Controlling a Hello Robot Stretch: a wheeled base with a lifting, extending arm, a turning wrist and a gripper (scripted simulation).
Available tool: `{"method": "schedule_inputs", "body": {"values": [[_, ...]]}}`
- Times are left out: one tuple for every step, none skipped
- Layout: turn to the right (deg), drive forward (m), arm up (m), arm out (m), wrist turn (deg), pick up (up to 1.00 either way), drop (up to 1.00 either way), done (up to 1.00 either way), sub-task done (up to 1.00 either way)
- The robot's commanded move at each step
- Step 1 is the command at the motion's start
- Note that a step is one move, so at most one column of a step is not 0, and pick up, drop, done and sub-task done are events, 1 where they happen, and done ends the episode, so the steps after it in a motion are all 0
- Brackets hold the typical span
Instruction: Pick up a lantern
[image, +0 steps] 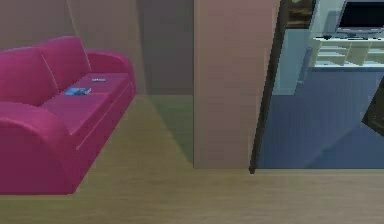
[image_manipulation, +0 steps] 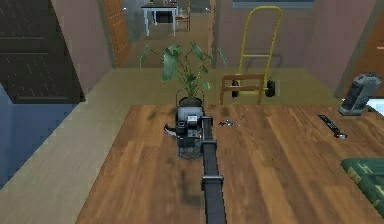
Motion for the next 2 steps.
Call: {"method": "schedule_inputs", "body": {"values": [[0.0, 0.0, 0.1, 0.0, 0.0, 0.0, 0.0, 0.0, 0.0], [0.0, 0.0, 0.0, 0.0, 0.0, 0.0, 0.0, 1.0, 0.0]]}}
